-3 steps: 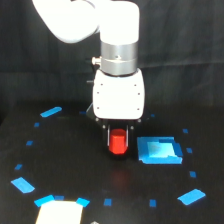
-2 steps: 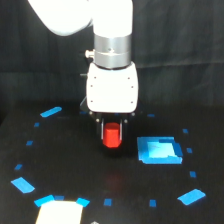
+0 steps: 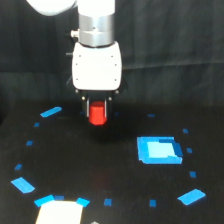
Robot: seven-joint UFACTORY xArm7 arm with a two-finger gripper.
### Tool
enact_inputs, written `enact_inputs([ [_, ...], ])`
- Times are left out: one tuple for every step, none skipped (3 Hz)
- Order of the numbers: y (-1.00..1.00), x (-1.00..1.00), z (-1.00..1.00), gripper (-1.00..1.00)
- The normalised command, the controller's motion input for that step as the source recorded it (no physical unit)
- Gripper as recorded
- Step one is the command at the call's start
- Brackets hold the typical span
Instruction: Pick up the red object from the table
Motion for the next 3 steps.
enact_inputs([
  [0.45,-0.14,1.0,-0.32],
  [0.05,-0.26,1.0,-1.0],
  [-0.3,-0.15,1.0,-1.0],
])
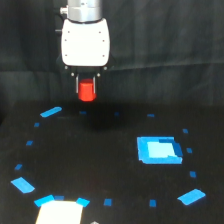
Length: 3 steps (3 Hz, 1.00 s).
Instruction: Pick up the red object from the table
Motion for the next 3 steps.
enact_inputs([
  [-0.1,-0.26,0.88,-0.99],
  [-0.14,-0.1,1.0,-1.0],
  [-0.12,-0.24,0.48,-0.98],
])
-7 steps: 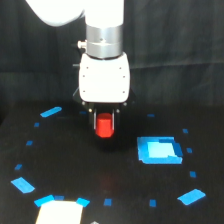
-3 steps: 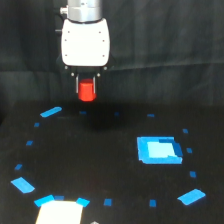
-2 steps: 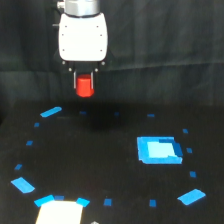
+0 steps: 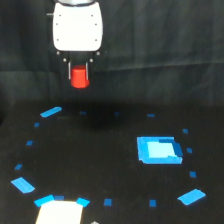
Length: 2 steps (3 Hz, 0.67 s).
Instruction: Pick up the red object from the table
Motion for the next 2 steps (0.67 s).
enact_inputs([
  [-0.01,-0.26,0.46,-0.95],
  [-0.15,-0.25,0.07,-1.0],
])
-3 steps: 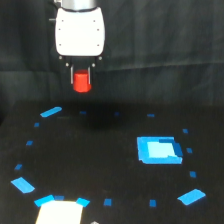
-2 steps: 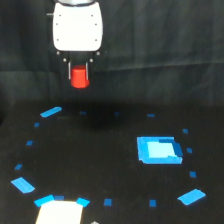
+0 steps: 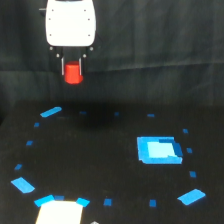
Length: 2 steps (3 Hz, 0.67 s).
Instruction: Pick up the red object from the table
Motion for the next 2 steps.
enact_inputs([
  [-0.39,-0.22,0.64,-1.0],
  [0.03,-0.28,0.28,-0.95],
])
